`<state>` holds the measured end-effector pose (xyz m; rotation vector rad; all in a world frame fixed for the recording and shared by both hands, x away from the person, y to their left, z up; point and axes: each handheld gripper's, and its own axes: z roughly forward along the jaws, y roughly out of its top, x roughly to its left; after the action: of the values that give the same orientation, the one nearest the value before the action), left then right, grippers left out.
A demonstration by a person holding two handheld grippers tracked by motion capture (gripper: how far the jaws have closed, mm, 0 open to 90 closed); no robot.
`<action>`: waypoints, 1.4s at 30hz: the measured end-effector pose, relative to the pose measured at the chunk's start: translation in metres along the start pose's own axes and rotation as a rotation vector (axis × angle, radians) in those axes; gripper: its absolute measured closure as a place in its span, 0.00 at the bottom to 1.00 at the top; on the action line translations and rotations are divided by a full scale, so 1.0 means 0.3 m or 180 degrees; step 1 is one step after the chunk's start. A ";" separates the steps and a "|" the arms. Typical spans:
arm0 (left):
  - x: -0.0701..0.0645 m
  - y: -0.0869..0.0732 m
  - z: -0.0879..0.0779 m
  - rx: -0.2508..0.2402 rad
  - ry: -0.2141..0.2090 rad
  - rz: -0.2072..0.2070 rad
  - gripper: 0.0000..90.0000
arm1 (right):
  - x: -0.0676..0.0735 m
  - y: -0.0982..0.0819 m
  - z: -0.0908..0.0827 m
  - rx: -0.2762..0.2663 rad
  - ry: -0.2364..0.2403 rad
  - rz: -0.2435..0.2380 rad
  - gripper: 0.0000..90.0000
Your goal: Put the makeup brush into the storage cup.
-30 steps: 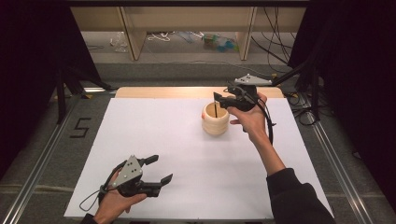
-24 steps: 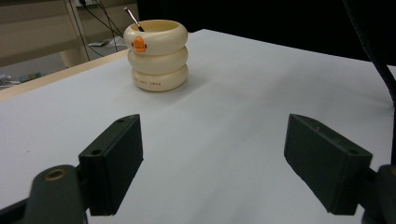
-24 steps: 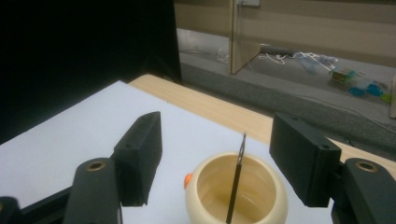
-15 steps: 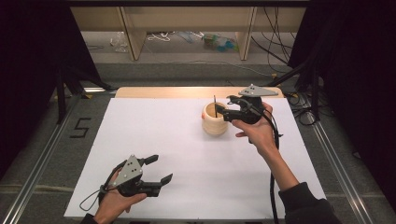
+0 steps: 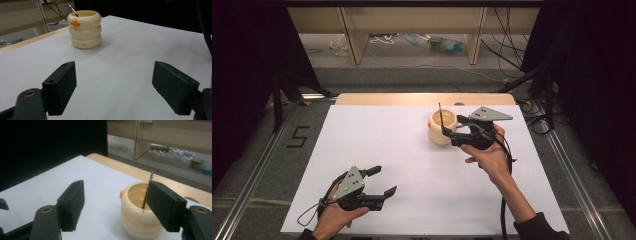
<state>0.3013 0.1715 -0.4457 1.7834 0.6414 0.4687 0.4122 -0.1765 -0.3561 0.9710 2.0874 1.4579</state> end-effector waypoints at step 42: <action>0.001 0.005 -0.008 -0.0038 0.0026 -0.0008 0.22 | 0.083 -0.187 -0.074 -0.0088 0.0326 0.0099 0.25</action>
<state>0.3004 0.1732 -0.4435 1.7701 0.6452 0.4772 0.3635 -0.1840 -0.3987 0.9405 2.1264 1.5788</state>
